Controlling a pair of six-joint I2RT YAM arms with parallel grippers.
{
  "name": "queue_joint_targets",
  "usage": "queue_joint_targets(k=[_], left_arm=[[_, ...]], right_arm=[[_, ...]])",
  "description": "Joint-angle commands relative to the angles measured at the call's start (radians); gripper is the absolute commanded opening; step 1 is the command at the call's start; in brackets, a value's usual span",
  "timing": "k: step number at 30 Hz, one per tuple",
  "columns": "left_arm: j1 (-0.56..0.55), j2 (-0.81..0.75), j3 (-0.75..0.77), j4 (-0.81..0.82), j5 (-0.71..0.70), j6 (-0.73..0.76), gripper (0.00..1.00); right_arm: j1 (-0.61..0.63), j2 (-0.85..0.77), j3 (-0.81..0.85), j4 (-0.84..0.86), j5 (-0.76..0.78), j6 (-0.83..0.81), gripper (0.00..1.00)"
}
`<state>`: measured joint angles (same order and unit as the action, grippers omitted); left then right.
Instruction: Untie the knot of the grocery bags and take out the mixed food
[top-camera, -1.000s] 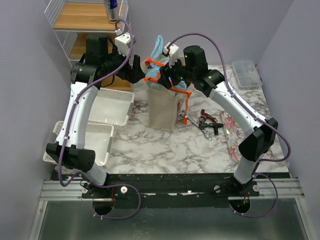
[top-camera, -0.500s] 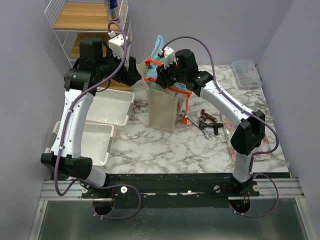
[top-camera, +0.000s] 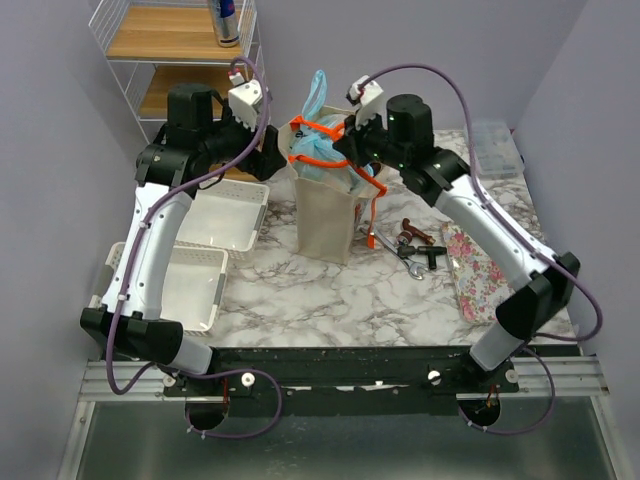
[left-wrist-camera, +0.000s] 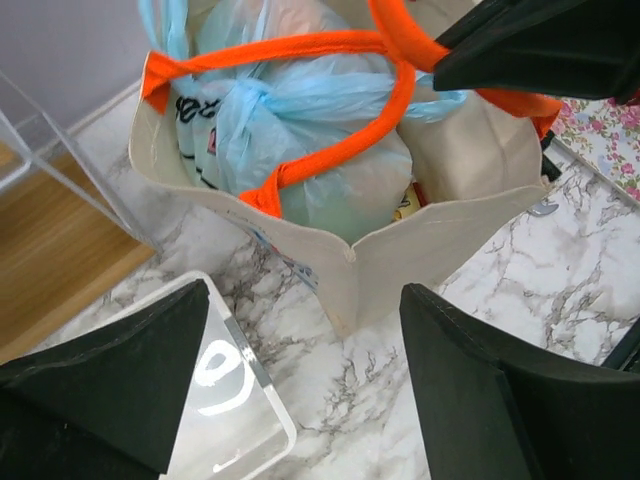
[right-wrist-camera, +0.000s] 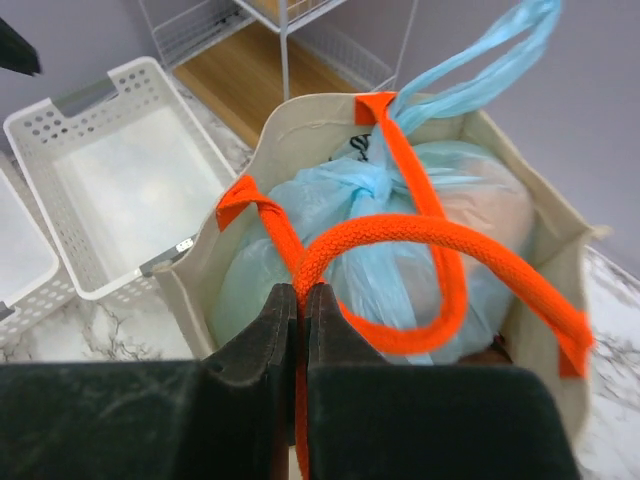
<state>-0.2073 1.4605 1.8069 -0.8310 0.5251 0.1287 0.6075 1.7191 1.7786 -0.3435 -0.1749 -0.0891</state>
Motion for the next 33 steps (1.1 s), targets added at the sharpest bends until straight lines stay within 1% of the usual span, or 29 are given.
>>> queue_joint_targets(k=[1, 3, 5, 8, 9, 10, 12, 14, 15, 19, 22, 25, 26, 28, 29, 30, 32, 33], left_arm=[[-0.064, 0.000, -0.001, 0.102, 0.046, 0.135, 0.78], [-0.096, 0.014, -0.005, 0.138, 0.038, 0.165, 0.78], [-0.129, 0.045, 0.011, 0.156, 0.023, 0.196, 0.76], [-0.182, 0.107, 0.057, 0.150, -0.021, 0.250, 0.76], [-0.198, 0.131, 0.070, 0.149, -0.043, 0.270, 0.75], [-0.215, 0.148, 0.085, 0.148, -0.064, 0.286, 0.75], [-0.245, 0.192, 0.111, 0.148, -0.106, 0.319, 0.74], [-0.269, 0.233, 0.140, 0.147, -0.140, 0.341, 0.73], [-0.282, 0.257, 0.157, 0.144, -0.152, 0.350, 0.73], [-0.315, 0.331, 0.213, 0.119, -0.189, 0.377, 0.74], [-0.340, 0.366, 0.216, 0.110, -0.224, 0.420, 0.77], [-0.364, 0.398, 0.213, 0.090, -0.286, 0.475, 0.76], [-0.372, 0.409, 0.215, 0.082, -0.302, 0.487, 0.76], [-0.379, 0.424, 0.217, 0.068, -0.336, 0.498, 0.75], [-0.381, 0.430, 0.219, 0.066, -0.351, 0.499, 0.73], [-0.381, 0.433, 0.221, 0.066, -0.361, 0.497, 0.69], [-0.382, 0.438, 0.231, 0.071, -0.388, 0.489, 0.55], [-0.381, 0.439, 0.232, 0.074, -0.398, 0.483, 0.46]], right_arm=[[-0.021, -0.168, -0.129, 0.037, 0.158, 0.009, 0.04], [-0.031, -0.224, -0.187, 0.032, 0.270, 0.029, 0.06], [-0.046, -0.278, -0.237, 0.021, 0.349, 0.043, 0.09], [-0.067, -0.350, -0.300, 0.007, 0.465, 0.055, 0.18], [-0.070, -0.371, -0.325, 0.007, 0.522, 0.057, 0.24], [-0.076, -0.392, -0.351, 0.007, 0.569, 0.060, 0.32], [-0.090, -0.421, -0.393, 0.003, 0.662, 0.070, 0.39], [-0.105, -0.437, -0.415, -0.015, 0.734, 0.086, 0.54], [-0.113, -0.442, -0.414, -0.038, 0.736, 0.129, 0.63], [-0.120, -0.461, -0.357, -0.098, 0.628, 0.198, 0.84], [-0.120, -0.463, -0.283, -0.126, 0.539, 0.271, 0.91], [-0.120, -0.449, -0.191, -0.134, 0.444, 0.339, 0.96], [-0.120, -0.436, -0.156, -0.141, 0.414, 0.372, 1.00], [-0.120, -0.402, -0.077, -0.155, 0.382, 0.439, 1.00], [-0.120, -0.383, -0.044, -0.167, 0.378, 0.473, 1.00], [-0.120, -0.365, -0.004, -0.181, 0.383, 0.513, 1.00], [-0.121, -0.334, 0.065, -0.208, 0.403, 0.588, 1.00], [-0.120, -0.320, 0.091, -0.217, 0.413, 0.629, 1.00]])
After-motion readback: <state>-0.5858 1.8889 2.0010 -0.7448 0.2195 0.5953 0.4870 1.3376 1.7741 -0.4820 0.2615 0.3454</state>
